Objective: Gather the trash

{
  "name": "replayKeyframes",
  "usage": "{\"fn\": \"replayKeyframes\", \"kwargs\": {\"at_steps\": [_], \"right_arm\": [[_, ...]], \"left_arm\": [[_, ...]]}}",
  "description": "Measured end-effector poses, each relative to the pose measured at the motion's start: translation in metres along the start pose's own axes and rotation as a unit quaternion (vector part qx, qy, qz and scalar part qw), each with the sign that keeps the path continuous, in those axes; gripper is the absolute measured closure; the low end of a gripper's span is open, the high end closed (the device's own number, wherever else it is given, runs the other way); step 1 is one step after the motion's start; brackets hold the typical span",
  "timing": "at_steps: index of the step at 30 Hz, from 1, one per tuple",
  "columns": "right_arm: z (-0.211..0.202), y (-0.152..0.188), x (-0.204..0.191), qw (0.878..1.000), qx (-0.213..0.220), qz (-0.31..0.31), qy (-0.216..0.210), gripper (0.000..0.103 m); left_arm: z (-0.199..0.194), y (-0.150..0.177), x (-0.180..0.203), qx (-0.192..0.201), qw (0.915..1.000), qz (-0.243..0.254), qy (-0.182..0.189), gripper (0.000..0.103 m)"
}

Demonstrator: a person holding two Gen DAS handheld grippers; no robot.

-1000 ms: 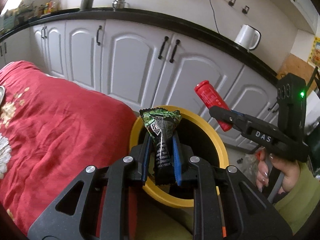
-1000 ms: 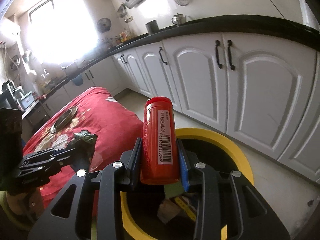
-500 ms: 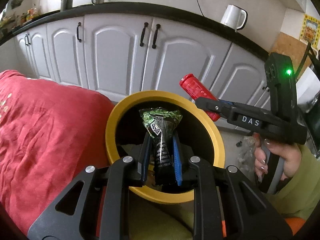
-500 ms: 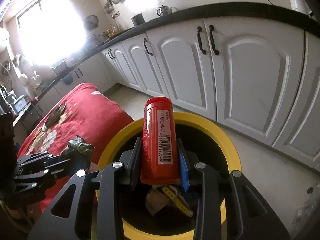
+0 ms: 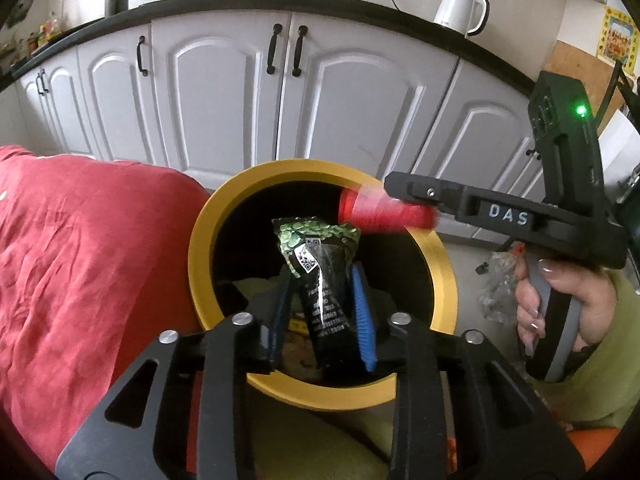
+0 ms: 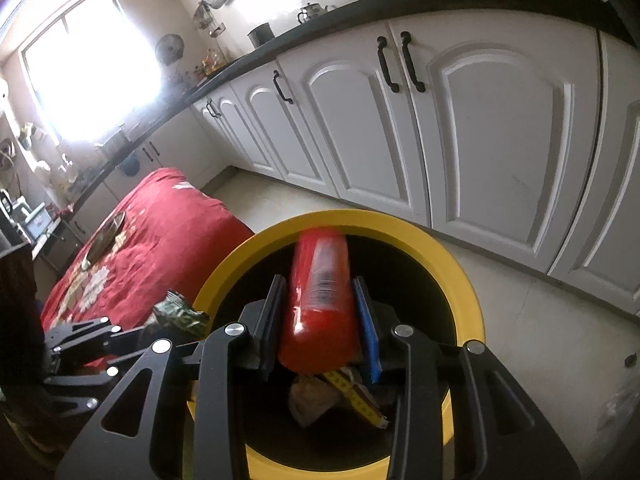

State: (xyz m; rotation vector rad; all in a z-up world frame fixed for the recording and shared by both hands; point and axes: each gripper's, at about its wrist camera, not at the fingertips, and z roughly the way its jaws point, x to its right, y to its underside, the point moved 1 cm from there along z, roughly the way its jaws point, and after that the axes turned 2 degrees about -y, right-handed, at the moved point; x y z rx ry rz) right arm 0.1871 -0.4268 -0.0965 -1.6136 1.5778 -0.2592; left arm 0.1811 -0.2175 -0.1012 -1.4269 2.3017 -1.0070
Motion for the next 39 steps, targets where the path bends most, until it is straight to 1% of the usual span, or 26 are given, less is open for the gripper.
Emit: {"fn": "replayKeyframes", "kwargs": {"at_steps": [1, 3, 4, 5, 7, 8, 9, 10, 11, 12, 13, 15, 16, 18, 22, 23, 25, 28, 36, 39], "right_arm": [[0.0, 0.0, 0.001, 1.0, 0.001, 0.002, 0.0, 0.068], [-0.002, 0.0, 0.003, 1.0, 0.006, 0.006, 0.005, 0.06], [-0.003, 0.0, 0.005, 1.0, 0.008, 0.007, 0.005, 0.06], [-0.004, 0.0, 0.006, 1.0, 0.009, 0.009, 0.006, 0.06], [-0.005, 0.0, 0.007, 1.0, 0.01, 0.01, 0.009, 0.06], [-0.006, 0.0, 0.008, 1.0, 0.011, 0.011, 0.011, 0.057], [-0.007, 0.0, 0.008, 1.0, 0.012, 0.011, 0.013, 0.054], [-0.007, 0.0, 0.008, 1.0, 0.013, 0.011, 0.014, 0.053], [-0.007, 0.0, 0.007, 1.0, 0.013, 0.01, 0.016, 0.05], [-0.008, 0.001, 0.006, 1.0, 0.014, 0.007, 0.018, 0.048], [-0.009, 0.0, 0.005, 1.0, 0.015, 0.006, 0.021, 0.046], [-0.011, 0.0, 0.003, 0.999, 0.019, -0.001, 0.027, 0.035], [-0.012, 0.0, 0.0, 0.999, 0.022, -0.006, 0.033, 0.032], [-0.016, 0.001, -0.003, 0.999, 0.029, -0.011, 0.039, 0.022], [-0.022, 0.003, -0.015, 0.998, 0.035, -0.023, 0.048, 0.012], [-0.024, 0.004, -0.019, 0.998, 0.036, -0.029, 0.053, 0.008], [-0.027, 0.005, -0.03, 0.997, 0.038, -0.04, 0.061, 0.007], [-0.027, 0.007, -0.049, 0.997, 0.03, -0.049, 0.057, 0.007], [-0.029, 0.016, -0.117, 0.995, 0.011, -0.097, 0.028, 0.006], [-0.034, 0.02, -0.139, 0.993, 0.017, -0.112, 0.028, 0.006]], "left_arm": [[0.001, 0.0, 0.0, -0.001, 1.0, 0.0, -0.001, 0.073], [0.002, -0.001, 0.0, -0.003, 1.0, -0.001, -0.006, 0.058], [0.002, -0.001, -0.001, -0.004, 1.0, -0.002, -0.007, 0.056], [0.002, -0.001, -0.002, -0.004, 1.0, -0.003, -0.008, 0.051], [0.002, 0.0, -0.003, -0.004, 0.9999, -0.005, -0.013, 0.039], [0.001, 0.0, -0.005, -0.005, 0.9998, -0.008, -0.017, 0.033], [0.001, 0.0, -0.006, -0.004, 0.9998, -0.01, -0.019, 0.033], [0.0, -0.001, -0.008, -0.004, 0.9997, -0.014, -0.021, 0.032], [-0.001, -0.001, -0.01, -0.003, 0.9995, -0.017, -0.026, 0.024], [-0.001, -0.001, -0.011, -0.003, 0.9994, -0.019, -0.03, 0.012], [-0.003, -0.001, -0.013, -0.001, 0.9992, -0.023, -0.033, 0.011], [-0.006, -0.002, -0.018, 0.003, 0.9987, -0.032, -0.04, 0.011], [-0.007, -0.002, -0.02, 0.004, 0.9984, -0.035, -0.043, 0.011], [-0.011, -0.002, -0.028, 0.009, 0.9973, -0.048, -0.056, 0.011], [-0.023, -0.002, -0.042, 0.019, 0.9948, -0.072, -0.07, 0.011], [-0.025, -0.003, -0.046, 0.024, 0.9942, -0.076, -0.073, 0.011], [-0.033, -0.003, -0.053, 0.032, 0.9924, -0.084, -0.083, 0.011], [-0.05, -0.001, -0.064, 0.048, 0.9891, -0.094, -0.103, 0.011], [-0.096, 0.014, -0.092, 0.082, 0.9781, -0.12, -0.149, 0.011], [-0.113, 0.022, -0.099, 0.095, 0.9745, -0.121, -0.164, 0.011]]}}
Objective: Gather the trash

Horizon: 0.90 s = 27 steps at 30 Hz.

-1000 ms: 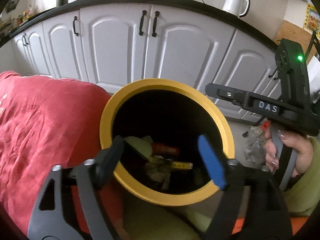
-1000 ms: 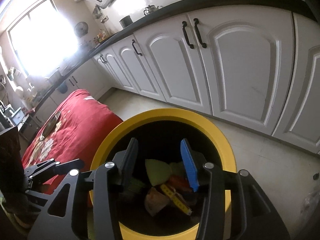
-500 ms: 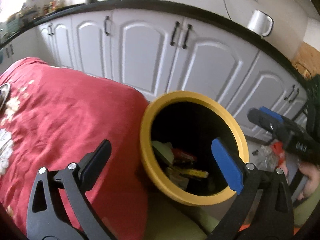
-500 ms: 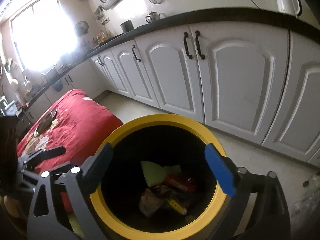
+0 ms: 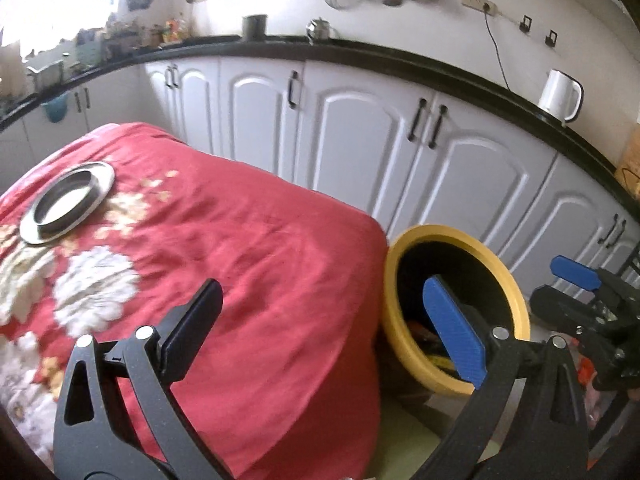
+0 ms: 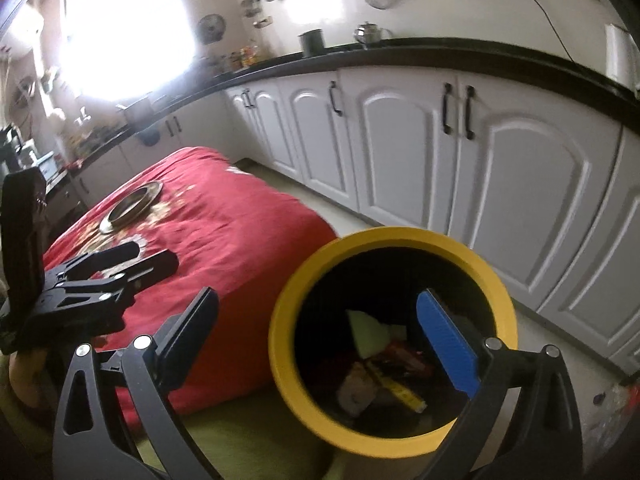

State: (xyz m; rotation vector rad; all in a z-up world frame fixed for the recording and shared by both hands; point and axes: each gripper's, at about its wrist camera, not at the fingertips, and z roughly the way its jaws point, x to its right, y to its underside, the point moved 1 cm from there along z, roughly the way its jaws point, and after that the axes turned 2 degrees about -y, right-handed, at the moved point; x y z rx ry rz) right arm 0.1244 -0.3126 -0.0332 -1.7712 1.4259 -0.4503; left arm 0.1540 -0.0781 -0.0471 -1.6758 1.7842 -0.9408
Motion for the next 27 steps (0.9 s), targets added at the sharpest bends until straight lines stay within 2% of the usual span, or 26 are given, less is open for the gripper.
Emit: {"fn": "replayKeyframes", "kwargs": {"at_steps": [9, 18, 27], "right_arm": [[-0.025, 0.012, -0.041, 0.997, 0.071, -0.021, 0.031, 0.006], [-0.062, 0.03, -0.074, 0.981, 0.178, -0.051, 0.05, 0.006], [-0.065, 0.038, -0.076, 0.977, 0.195, -0.051, 0.065, 0.006]], "left_arm": [[-0.056, 0.008, -0.019, 0.08, 0.9966, 0.007, -0.02, 0.011], [-0.096, 0.029, -0.015, 0.138, 0.99, 0.021, -0.02, 0.011], [-0.101, 0.04, -0.015, 0.147, 0.9887, 0.016, -0.025, 0.011]]}}
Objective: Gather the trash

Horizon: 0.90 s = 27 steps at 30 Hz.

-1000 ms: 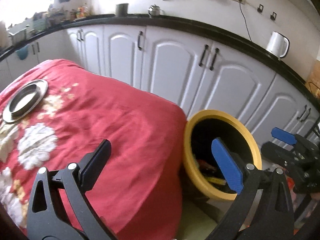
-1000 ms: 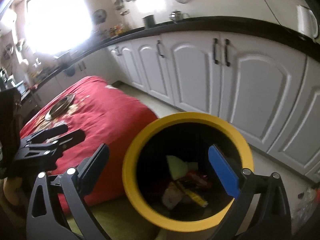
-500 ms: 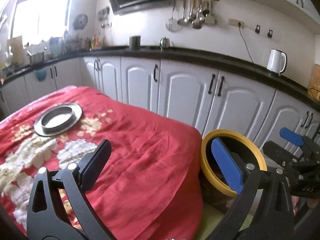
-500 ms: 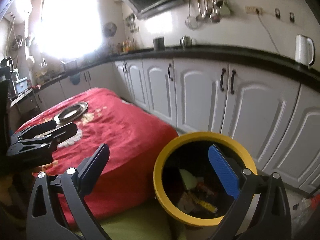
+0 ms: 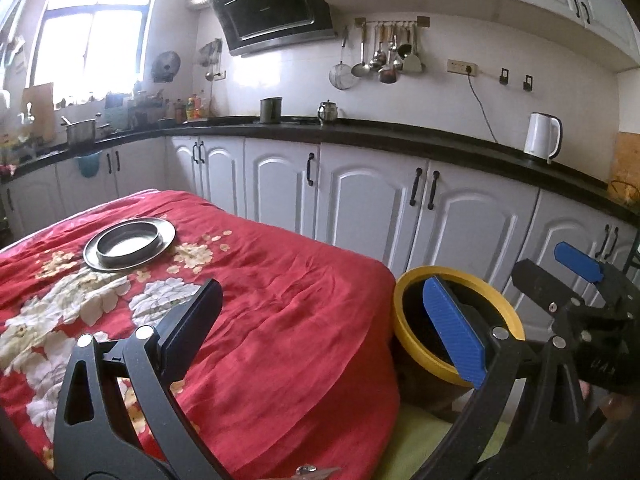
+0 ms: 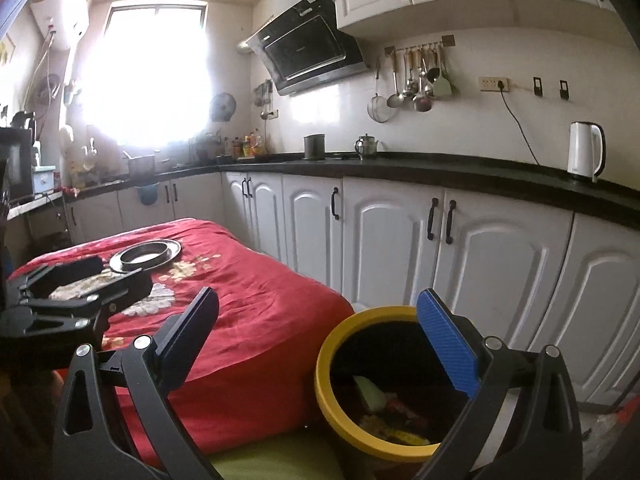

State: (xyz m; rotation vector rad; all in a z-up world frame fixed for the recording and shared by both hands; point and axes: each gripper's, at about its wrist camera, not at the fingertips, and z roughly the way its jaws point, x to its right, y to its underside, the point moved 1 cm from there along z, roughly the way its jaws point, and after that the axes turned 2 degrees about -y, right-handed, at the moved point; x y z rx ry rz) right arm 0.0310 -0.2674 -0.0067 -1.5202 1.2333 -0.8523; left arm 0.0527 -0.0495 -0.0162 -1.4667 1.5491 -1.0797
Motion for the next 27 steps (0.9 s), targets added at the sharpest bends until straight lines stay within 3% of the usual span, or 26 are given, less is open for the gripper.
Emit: {"fn": "replayKeyframes", "kwargs": {"at_steps": [27], "right_arm": [[0.0047, 0.0055, -0.0034, 1.0, -0.01, -0.001, -0.006, 0.006]], "left_arm": [[0.0009, 0.0022, -0.0047, -0.005, 0.9999, -0.015, 0.004, 0.011]]}}
